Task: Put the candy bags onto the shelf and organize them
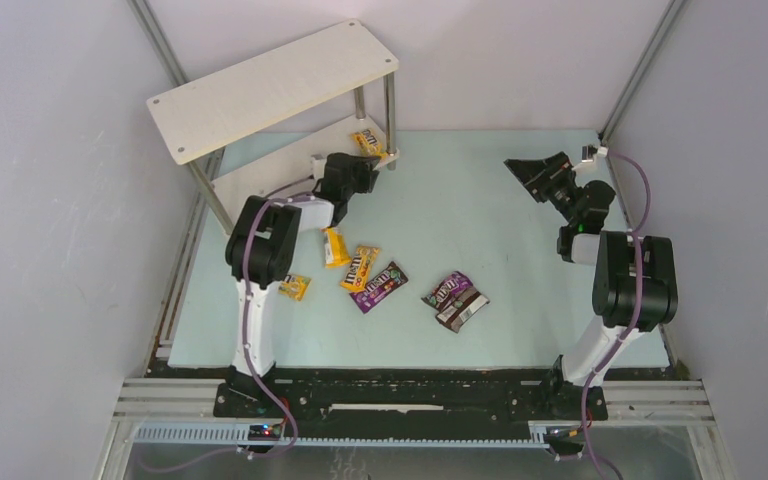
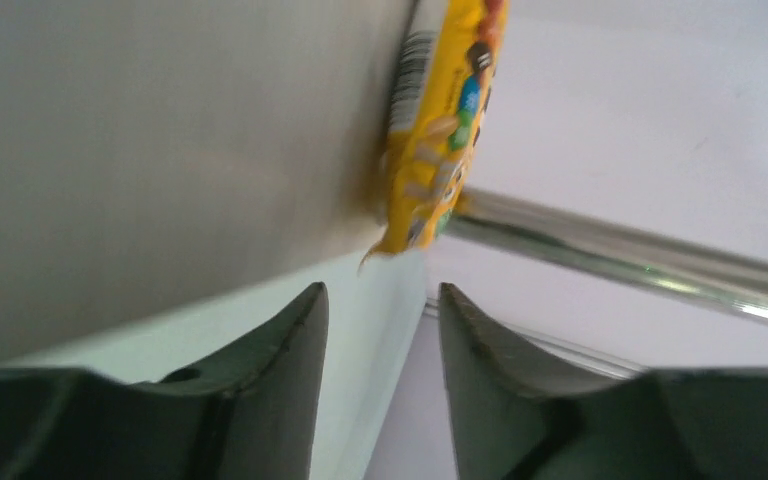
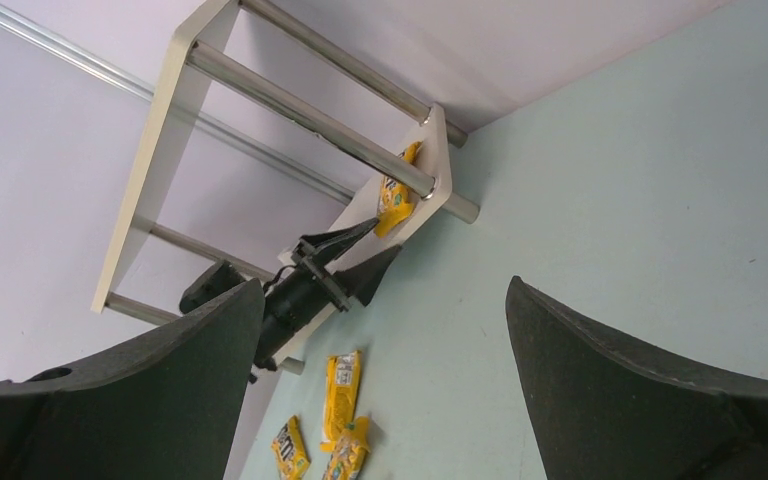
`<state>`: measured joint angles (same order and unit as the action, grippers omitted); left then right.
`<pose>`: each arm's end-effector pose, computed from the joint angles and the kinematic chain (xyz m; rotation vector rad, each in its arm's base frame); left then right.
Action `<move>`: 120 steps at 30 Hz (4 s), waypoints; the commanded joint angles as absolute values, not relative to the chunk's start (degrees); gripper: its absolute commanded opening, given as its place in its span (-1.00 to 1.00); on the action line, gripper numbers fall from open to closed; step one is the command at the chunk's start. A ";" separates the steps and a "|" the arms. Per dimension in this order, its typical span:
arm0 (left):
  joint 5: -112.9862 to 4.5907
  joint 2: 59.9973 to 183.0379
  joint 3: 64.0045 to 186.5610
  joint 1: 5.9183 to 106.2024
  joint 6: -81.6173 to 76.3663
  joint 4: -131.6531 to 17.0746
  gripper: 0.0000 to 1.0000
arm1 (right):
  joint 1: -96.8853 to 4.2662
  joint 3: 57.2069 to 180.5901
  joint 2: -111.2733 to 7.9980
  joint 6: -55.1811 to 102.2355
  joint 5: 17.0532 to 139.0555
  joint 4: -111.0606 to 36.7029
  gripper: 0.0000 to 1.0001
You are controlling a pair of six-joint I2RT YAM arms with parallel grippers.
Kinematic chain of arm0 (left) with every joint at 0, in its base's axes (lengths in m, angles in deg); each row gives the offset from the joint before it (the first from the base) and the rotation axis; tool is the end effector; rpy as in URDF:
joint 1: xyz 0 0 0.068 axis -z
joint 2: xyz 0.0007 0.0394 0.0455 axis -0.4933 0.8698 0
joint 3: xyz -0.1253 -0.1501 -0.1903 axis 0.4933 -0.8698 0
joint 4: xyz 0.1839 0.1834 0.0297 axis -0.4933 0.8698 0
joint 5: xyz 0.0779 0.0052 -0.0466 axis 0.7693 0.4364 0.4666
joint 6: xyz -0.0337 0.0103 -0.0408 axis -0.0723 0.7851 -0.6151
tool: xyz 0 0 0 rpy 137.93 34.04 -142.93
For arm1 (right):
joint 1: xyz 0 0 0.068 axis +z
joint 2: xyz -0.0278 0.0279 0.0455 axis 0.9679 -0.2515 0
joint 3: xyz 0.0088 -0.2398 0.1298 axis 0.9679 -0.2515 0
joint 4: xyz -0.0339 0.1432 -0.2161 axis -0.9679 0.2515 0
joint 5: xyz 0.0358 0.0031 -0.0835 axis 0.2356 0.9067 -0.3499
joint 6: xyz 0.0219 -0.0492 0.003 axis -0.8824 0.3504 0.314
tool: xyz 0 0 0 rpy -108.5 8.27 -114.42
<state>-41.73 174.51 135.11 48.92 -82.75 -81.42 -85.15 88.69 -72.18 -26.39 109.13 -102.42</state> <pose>0.4719 -0.1630 0.1466 -1.2976 1.6825 -1.1783 0.3587 -0.0388 0.2168 0.2997 1.5335 1.1354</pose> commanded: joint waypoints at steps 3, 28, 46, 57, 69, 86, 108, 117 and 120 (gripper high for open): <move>-43.35 157.87 120.61 50.93 -75.08 -81.52 0.27 | -84.33 90.96 -70.91 -21.71 108.82 -98.48 1.00; -50.12 95.59 92.86 59.45 -25.50 -38.59 0.94 | -42.67 100.66 -72.39 -1.24 94.90 -58.74 0.99; -46.51 92.75 91.84 60.31 -25.20 -38.13 0.93 | -40.51 107.87 -90.30 -15.75 99.23 -63.99 0.67; -47.17 92.65 88.20 60.32 -26.61 -40.43 0.93 | -40.47 108.38 -93.05 -19.30 100.92 -68.22 0.34; -52.45 94.90 77.99 59.97 -36.05 -52.54 0.92 | -41.88 106.78 -93.52 -21.58 106.35 -77.66 -0.24; -65.18 85.70 66.22 53.04 -48.42 -75.40 0.98 | -47.80 92.12 -75.24 -23.80 115.32 -94.75 -1.00; -65.35 91.06 59.35 57.35 -68.14 -113.55 0.79 | -39.13 83.16 -51.94 -35.45 93.99 -100.90 -1.00; -62.03 90.53 57.95 58.26 -72.26 -113.63 0.19 | -35.69 83.39 -49.56 -29.76 89.85 -95.14 -1.00; -61.38 90.00 57.63 58.55 -72.83 -113.63 0.02 | -35.39 83.43 -48.80 -28.66 88.67 -94.03 -1.00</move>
<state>-63.13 91.04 57.93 57.88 -71.29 -110.82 -36.15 81.26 -51.83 -31.90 91.93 -94.48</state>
